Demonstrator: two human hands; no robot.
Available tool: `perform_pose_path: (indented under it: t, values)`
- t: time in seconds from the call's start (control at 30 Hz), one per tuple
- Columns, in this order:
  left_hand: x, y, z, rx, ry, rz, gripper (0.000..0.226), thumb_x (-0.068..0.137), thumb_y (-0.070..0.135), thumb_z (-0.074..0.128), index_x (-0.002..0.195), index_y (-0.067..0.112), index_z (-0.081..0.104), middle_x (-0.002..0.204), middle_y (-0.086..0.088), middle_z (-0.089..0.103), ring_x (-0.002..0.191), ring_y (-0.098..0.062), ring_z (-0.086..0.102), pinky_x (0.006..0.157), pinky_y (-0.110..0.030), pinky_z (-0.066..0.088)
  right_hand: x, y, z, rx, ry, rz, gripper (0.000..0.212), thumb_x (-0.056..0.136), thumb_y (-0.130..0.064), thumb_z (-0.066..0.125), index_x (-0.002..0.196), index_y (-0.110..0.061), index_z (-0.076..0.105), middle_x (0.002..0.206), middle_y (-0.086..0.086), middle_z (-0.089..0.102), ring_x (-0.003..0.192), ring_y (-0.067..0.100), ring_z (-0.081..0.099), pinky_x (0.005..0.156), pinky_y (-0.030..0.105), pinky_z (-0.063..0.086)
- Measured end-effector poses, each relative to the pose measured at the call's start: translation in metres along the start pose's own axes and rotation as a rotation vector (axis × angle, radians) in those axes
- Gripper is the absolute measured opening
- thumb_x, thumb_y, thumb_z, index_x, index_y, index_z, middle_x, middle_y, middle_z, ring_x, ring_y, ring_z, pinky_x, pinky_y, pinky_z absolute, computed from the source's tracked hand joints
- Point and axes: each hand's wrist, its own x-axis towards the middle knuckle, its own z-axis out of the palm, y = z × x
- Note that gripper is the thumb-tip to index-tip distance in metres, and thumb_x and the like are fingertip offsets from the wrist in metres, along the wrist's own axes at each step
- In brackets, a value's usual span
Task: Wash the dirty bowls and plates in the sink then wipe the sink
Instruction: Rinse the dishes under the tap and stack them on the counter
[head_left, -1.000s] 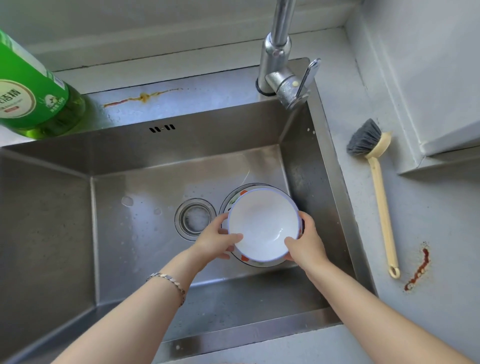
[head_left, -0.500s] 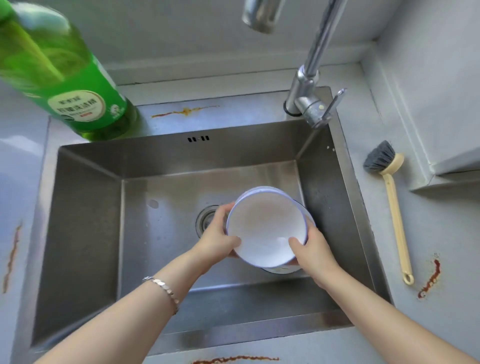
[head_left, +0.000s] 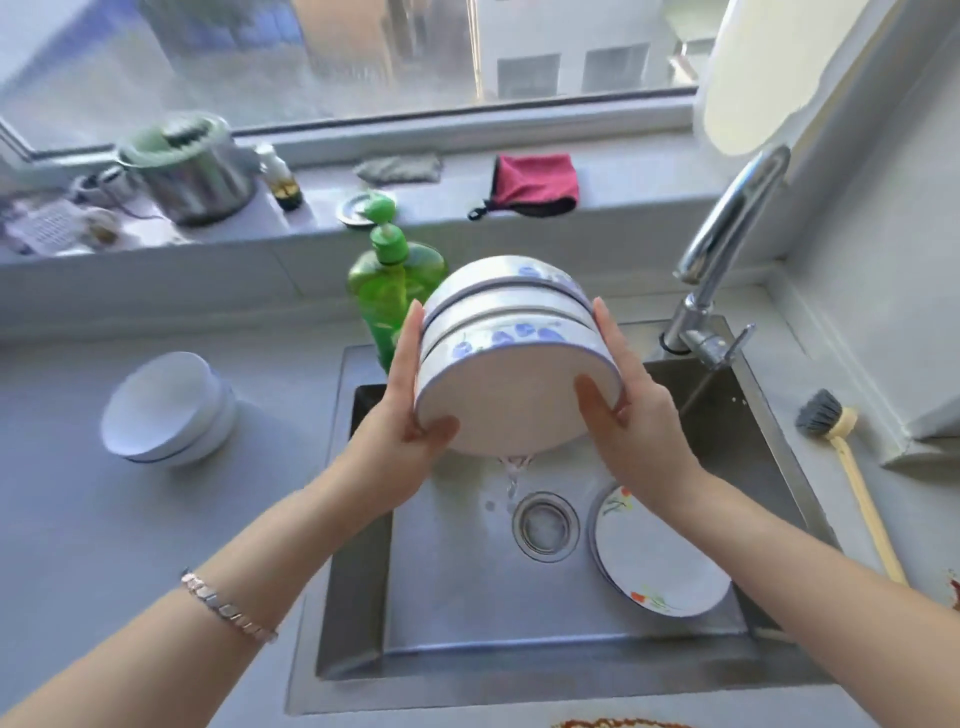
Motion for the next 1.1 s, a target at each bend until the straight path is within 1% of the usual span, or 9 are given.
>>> perform_pose_path:
  t: [0.13, 0.23, 0.3, 0.37, 0.47, 0.63, 0.9, 1.0, 1.1]
  values:
    - [-0.017, 0.015, -0.033, 0.031, 0.050, 0.087, 0.091, 0.081, 0.013, 0.049, 0.126, 0.065, -0.010, 0.130, 0.057, 0.015, 0.119, 0.028, 0.029, 0.096, -0.001, 0.028, 0.007, -0.030, 0.019, 0.004, 0.016, -0.165, 0.065, 0.089, -0.009, 0.047, 0.138, -0.028, 0.008, 0.114, -0.025, 0.048, 0.079, -0.023, 0.052, 0.074, -0.004, 0.035]
    - [-0.022, 0.020, -0.050, 0.063, 0.092, 0.151, 0.093, 0.083, 0.014, 0.048, 0.125, 0.074, -0.010, 0.144, 0.036, 0.016, 0.128, 0.010, 0.035, 0.102, -0.013, 0.032, 0.012, -0.042, 0.029, 0.022, 0.031, -0.252, 0.066, 0.090, -0.007, 0.048, 0.142, -0.020, 0.009, 0.120, -0.025, 0.042, 0.098, -0.030, 0.043, 0.083, -0.004, 0.033]
    - [-0.025, 0.021, -0.057, 0.070, 0.111, 0.182, 0.090, 0.085, 0.016, 0.047, 0.126, 0.072, -0.010, 0.140, 0.043, 0.020, 0.125, 0.010, 0.040, 0.099, -0.010, 0.036, 0.016, -0.049, 0.033, 0.029, 0.010, -0.312, 0.069, 0.090, -0.013, 0.046, 0.147, -0.024, 0.009, 0.122, -0.022, 0.044, 0.104, -0.025, 0.044, 0.087, 0.000, 0.036]
    - [-0.025, 0.022, -0.061, 0.081, 0.133, 0.220, 0.090, 0.087, 0.015, 0.046, 0.127, 0.071, -0.011, 0.139, 0.047, 0.018, 0.128, 0.004, 0.038, 0.101, -0.011, 0.036, 0.020, -0.054, 0.035, 0.025, -0.010, -0.358, 0.068, 0.089, -0.016, 0.042, 0.145, -0.039, 0.012, 0.122, -0.016, 0.047, 0.105, -0.016, 0.049, 0.088, 0.005, 0.039]
    - [-0.024, 0.023, -0.064, 0.090, 0.164, 0.269, 0.091, 0.088, 0.011, 0.045, 0.129, 0.069, -0.013, 0.144, 0.037, 0.016, 0.131, -0.006, 0.037, 0.103, -0.013, 0.035, 0.026, -0.055, 0.036, -0.017, 0.016, -0.460, 0.077, 0.087, -0.009, 0.042, 0.143, -0.050, 0.007, 0.118, 0.002, 0.053, 0.091, 0.003, 0.054, 0.080, 0.009, 0.044]
    - [-0.020, 0.021, -0.065, 0.115, 0.144, 0.299, 0.083, 0.089, 0.008, 0.044, 0.132, 0.048, -0.015, 0.133, 0.055, 0.012, 0.123, 0.022, 0.030, 0.097, -0.001, 0.030, 0.029, -0.052, 0.035, -0.055, 0.026, -0.536, 0.079, 0.087, -0.009, 0.043, 0.144, -0.048, 0.005, 0.117, 0.009, 0.054, 0.087, 0.009, 0.056, 0.075, 0.012, 0.048]
    - [-0.021, 0.018, -0.063, 0.105, 0.121, 0.218, 0.083, 0.088, 0.017, 0.046, 0.131, 0.060, -0.011, 0.131, 0.055, 0.018, 0.118, 0.022, 0.034, 0.094, -0.004, 0.033, 0.024, -0.045, 0.034, -0.052, 0.027, -0.529, 0.078, 0.088, -0.008, 0.044, 0.144, -0.047, 0.006, 0.110, 0.006, 0.055, 0.080, 0.006, 0.055, 0.071, 0.009, 0.047]
    - [-0.021, 0.020, -0.060, 0.108, 0.113, 0.223, 0.084, 0.089, 0.011, 0.045, 0.132, 0.056, -0.011, 0.131, 0.055, 0.017, 0.115, 0.026, 0.033, 0.091, 0.000, 0.032, 0.023, -0.046, 0.032, -0.060, 0.048, -0.544, 0.080, 0.086, -0.005, 0.045, 0.145, -0.045, 0.007, 0.107, 0.006, 0.055, 0.077, 0.009, 0.055, 0.070, 0.006, 0.045]
    - [-0.020, 0.024, -0.058, 0.096, 0.120, 0.242, 0.089, 0.089, 0.007, 0.045, 0.133, 0.062, -0.009, 0.140, 0.042, 0.014, 0.120, 0.024, 0.030, 0.093, 0.000, 0.030, 0.022, -0.047, 0.030, -0.060, 0.056, -0.548, 0.080, 0.086, -0.005, 0.044, 0.145, -0.045, 0.007, 0.107, 0.006, 0.054, 0.079, 0.003, 0.051, 0.073, 0.002, 0.041]
